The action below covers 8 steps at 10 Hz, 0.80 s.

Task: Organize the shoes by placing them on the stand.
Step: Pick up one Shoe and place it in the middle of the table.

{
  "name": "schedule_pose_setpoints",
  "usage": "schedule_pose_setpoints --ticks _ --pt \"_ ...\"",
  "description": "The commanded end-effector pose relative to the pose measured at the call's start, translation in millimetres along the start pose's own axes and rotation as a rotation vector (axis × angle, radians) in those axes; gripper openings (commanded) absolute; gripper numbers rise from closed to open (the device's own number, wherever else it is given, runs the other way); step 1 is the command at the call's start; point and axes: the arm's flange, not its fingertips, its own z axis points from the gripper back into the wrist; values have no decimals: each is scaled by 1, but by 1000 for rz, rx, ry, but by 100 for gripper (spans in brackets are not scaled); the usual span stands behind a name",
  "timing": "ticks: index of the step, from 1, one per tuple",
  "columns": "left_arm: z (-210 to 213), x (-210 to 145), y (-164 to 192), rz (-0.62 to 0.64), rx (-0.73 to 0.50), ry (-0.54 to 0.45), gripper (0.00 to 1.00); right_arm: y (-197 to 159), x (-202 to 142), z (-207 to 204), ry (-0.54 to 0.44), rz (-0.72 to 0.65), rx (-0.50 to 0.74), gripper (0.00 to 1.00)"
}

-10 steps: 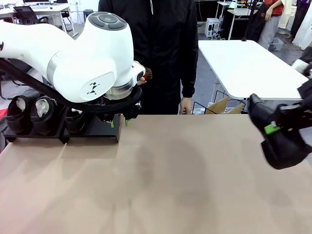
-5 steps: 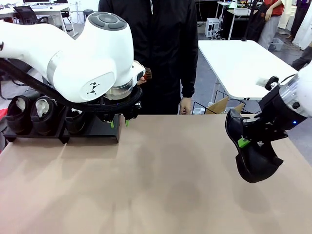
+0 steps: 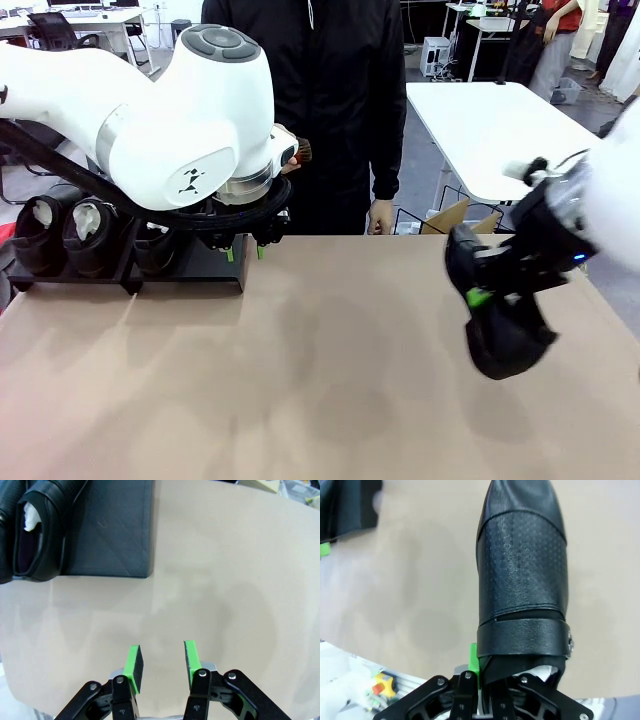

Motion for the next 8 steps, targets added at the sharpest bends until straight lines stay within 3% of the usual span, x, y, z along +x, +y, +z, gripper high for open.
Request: schedule_pose_setpoints --ticks 1,4,8 --pt "1 1 2 -2 4 -5 47 69 -4 -36 -79 19 -61 0" --pt "1 1 2 -2 4 -5 47 101 -15 -88 -82 7 -61 0" --pt "1 1 2 -2 4 -5 47 113 -14 -131 -15 37 -74 0"
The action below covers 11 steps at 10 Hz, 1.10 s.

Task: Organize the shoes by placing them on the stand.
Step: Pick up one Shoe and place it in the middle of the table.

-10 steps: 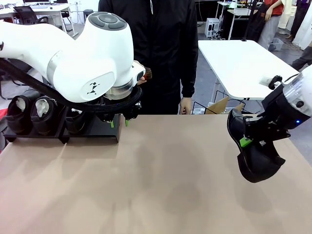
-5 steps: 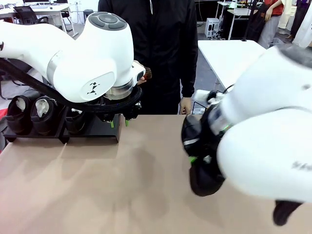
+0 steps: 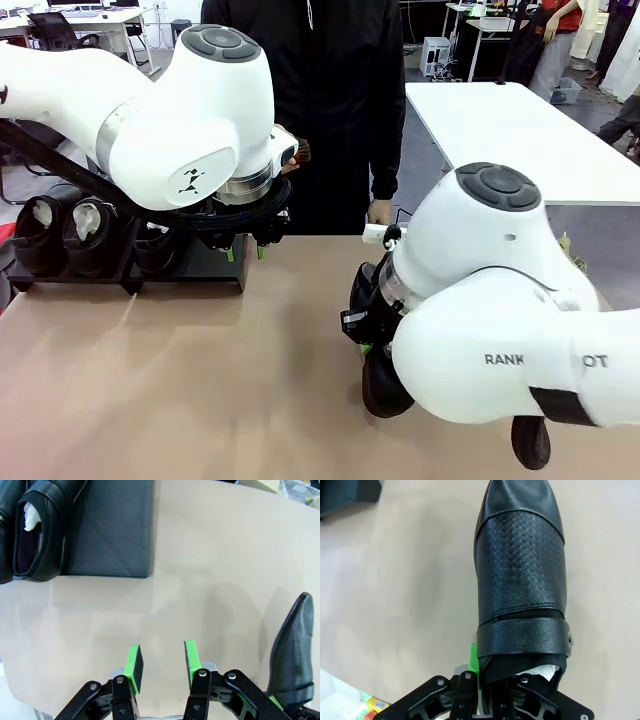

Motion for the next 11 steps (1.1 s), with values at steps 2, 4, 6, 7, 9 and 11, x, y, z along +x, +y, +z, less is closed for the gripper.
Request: schedule_pose_setpoints --ticks 2,4,6,7,9,11 --pt "1 1 2 -2 4 -5 47 21 12 -16 18 -6 -12 0" --pt "1 1 2 -2 4 -5 47 24 13 -21 14 -36 -15 15" --pt "1 1 2 -2 4 -5 47 25 12 -30 31 -45 -11 51" --pt "1 1 2 -2 4 -5 47 26 12 -32 34 -50 -11 69" --pt "1 1 2 -2 4 -5 47 24 12 -25 35 -55 11 100" --pt "1 1 2 -2 4 -5 47 15 7 18 3 -92 114 100"
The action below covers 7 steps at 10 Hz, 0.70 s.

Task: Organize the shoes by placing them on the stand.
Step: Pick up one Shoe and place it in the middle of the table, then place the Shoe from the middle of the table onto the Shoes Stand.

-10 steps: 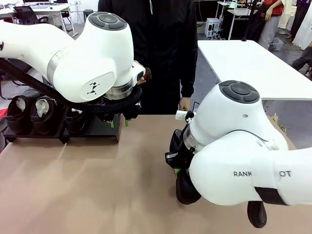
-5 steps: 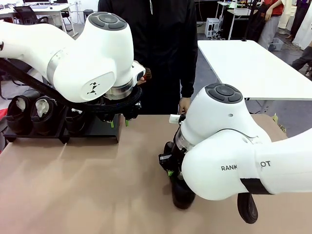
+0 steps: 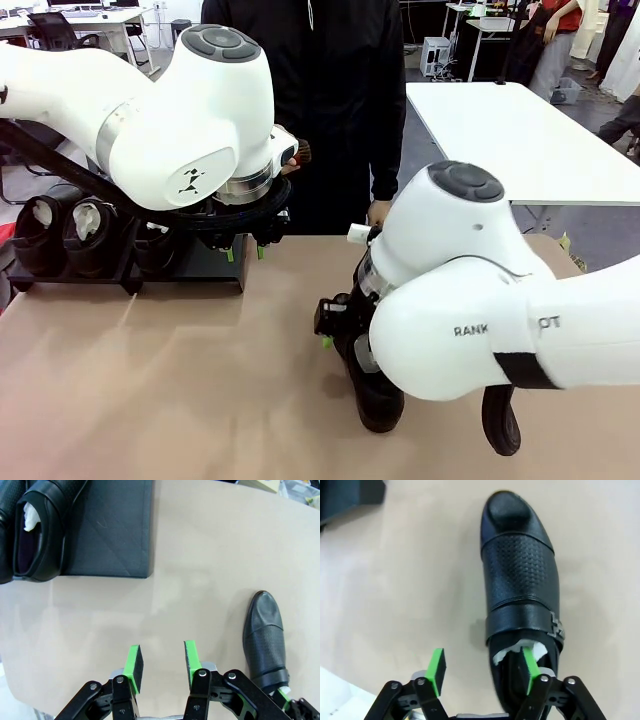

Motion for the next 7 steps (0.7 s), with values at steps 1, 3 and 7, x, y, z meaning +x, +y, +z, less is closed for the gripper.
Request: schedule_pose_setpoints --ticks 1,3,7 --pt "1 1 2 -2 4 -5 47 -11 -15 51 37 3 151 100" --pt "1 1 2 -2 4 -5 47 0 0 0 0 0 0 100" --pt "1 1 2 -2 4 -5 47 0 0 0 0 0 0 100"
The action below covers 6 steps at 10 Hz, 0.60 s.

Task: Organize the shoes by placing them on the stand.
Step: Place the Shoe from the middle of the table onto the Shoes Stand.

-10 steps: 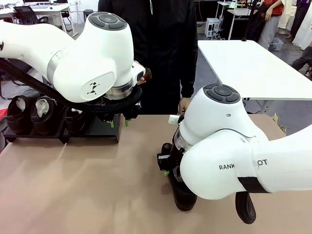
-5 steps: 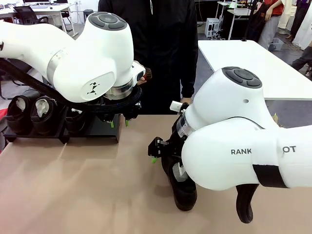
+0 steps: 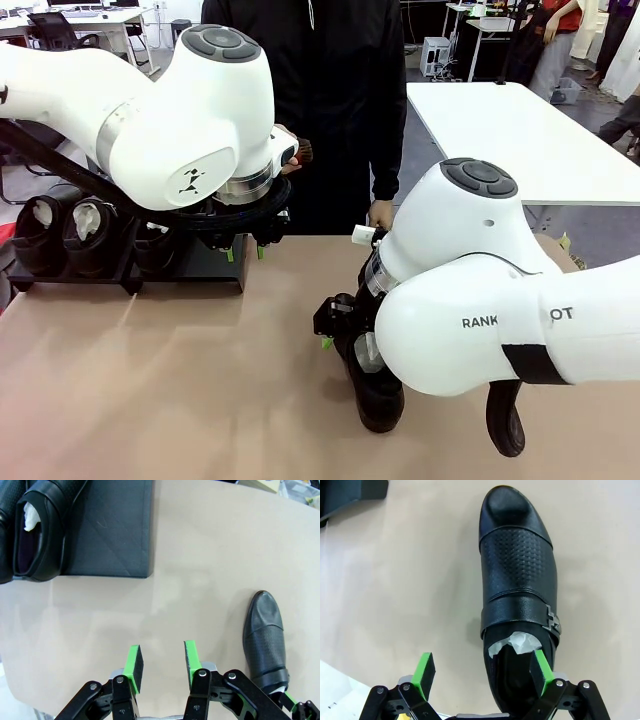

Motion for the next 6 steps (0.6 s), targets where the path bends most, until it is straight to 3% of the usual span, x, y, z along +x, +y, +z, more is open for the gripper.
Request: schedule_pose_setpoints --ticks 1,5,6 --pt "1 1 2 -2 4 -5 47 8 2 0 -28 -16 -4 100" --pt "1 1 2 -2 4 -5 47 1 0 1 -4 2 0 100" --pt "1 1 2 -2 4 -5 47 -15 -8 44 -76 113 51 100"
